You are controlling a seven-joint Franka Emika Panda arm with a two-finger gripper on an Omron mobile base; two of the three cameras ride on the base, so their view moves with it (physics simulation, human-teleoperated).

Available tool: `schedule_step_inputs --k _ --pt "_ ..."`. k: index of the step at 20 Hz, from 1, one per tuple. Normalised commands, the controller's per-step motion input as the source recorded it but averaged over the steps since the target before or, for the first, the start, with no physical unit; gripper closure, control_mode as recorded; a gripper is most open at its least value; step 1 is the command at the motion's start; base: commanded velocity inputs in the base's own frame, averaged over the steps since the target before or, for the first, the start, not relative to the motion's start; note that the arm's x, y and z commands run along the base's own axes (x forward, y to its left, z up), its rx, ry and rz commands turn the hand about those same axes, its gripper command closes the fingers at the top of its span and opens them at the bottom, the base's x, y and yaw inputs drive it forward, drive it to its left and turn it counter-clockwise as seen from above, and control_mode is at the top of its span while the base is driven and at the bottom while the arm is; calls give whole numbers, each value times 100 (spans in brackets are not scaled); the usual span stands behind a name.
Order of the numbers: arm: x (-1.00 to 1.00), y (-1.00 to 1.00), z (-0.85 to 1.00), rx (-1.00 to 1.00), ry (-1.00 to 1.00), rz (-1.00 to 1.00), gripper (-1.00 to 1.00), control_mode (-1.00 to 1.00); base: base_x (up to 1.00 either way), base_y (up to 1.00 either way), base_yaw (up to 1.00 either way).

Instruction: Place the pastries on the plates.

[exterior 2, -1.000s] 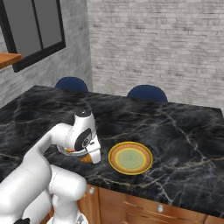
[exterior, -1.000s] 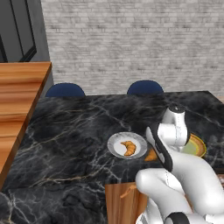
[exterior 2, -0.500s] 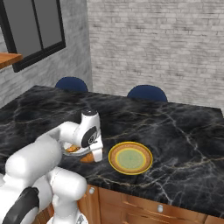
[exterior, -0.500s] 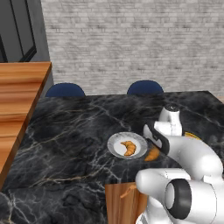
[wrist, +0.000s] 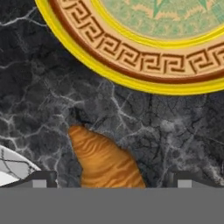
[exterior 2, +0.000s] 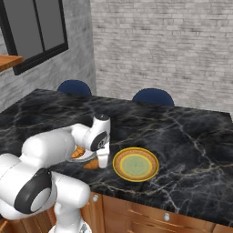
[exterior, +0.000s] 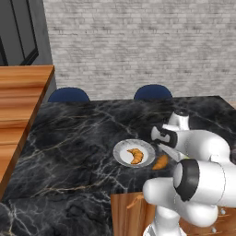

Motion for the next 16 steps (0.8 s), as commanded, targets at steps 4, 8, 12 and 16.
schedule_step_inputs --k 4,8,12,16 --pt "-14 13 -43 4 5 -23 -100 -100 0 0 0" --pt "11 3 -28 5 8 -18 -100 -100 0 0 0" --pt "0 4 -37 5 15 -17 100 -100 0 0 0" --pt "-1 -23 -28 0 5 -15 100 -100 0 0 0"
